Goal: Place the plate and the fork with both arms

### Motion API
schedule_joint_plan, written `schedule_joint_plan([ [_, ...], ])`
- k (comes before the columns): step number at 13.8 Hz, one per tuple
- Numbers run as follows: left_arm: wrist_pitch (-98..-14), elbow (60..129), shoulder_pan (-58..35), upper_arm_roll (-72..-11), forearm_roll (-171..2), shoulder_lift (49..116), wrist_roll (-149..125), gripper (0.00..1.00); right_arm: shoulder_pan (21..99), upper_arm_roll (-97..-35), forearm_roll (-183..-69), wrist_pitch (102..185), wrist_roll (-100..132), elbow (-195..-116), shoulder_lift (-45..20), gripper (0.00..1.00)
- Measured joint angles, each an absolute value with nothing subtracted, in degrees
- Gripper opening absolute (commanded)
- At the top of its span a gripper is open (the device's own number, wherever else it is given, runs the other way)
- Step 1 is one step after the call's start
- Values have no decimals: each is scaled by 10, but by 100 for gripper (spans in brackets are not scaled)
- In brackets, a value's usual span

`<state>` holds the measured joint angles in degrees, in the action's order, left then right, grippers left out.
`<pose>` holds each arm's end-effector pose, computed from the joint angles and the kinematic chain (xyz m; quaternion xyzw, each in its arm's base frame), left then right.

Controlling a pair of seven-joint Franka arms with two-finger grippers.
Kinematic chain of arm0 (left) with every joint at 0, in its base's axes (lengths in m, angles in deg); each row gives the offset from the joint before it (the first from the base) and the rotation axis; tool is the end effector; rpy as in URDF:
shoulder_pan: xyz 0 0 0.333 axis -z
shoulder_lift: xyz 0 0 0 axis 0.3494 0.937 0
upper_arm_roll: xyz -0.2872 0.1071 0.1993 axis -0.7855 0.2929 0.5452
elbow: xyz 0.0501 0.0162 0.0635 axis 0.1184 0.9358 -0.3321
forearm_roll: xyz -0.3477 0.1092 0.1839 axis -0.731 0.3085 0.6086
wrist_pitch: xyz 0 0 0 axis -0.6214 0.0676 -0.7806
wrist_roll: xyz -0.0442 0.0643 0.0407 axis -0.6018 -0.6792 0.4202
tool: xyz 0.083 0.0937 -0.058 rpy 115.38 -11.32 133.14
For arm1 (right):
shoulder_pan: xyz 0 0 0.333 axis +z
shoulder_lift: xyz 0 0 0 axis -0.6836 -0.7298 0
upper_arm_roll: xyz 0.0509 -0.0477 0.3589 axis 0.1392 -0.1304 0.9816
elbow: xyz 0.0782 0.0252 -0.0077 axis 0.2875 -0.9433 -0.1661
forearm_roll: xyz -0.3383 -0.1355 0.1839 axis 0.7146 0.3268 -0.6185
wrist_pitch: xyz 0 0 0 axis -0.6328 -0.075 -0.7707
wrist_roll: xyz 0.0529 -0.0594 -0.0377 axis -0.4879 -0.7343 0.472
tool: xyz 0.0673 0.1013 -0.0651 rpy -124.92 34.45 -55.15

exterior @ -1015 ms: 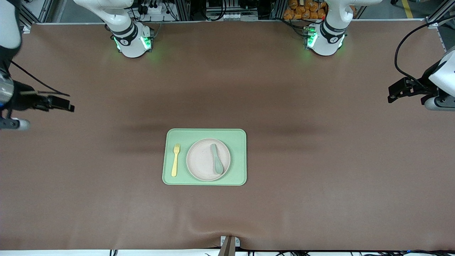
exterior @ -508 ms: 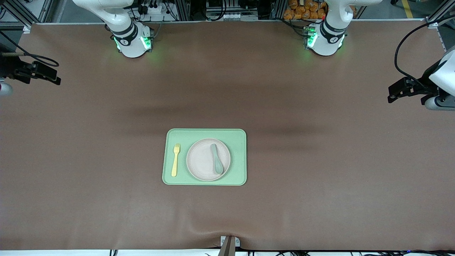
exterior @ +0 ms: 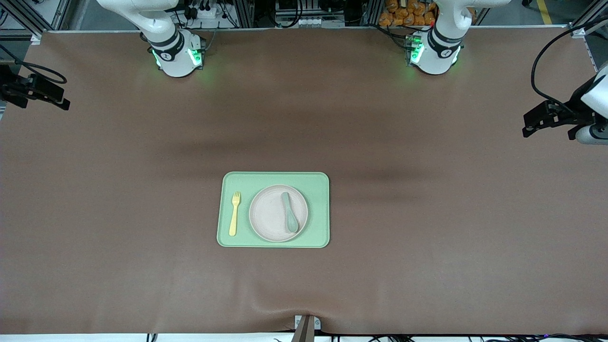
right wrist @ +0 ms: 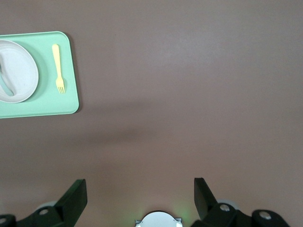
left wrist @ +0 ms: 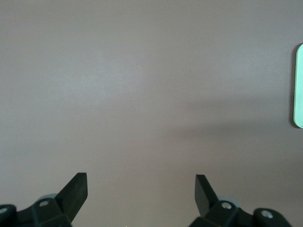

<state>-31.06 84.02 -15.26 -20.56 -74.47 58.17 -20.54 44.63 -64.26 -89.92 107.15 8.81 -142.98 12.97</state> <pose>0.5821 -0.0222 0.6437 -0.9989 0.0419 -0.0164 0.0103 0.5337 -0.0192 0.6767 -0.9981 0.0361 0.0483 0.0088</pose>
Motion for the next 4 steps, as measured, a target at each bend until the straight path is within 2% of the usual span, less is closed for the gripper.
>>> schedule_joint_plan([
  [4,-310,841,-153,-206,-745,582,-205,100,446,-644,-899,1072,88,-1430,130,100],
])
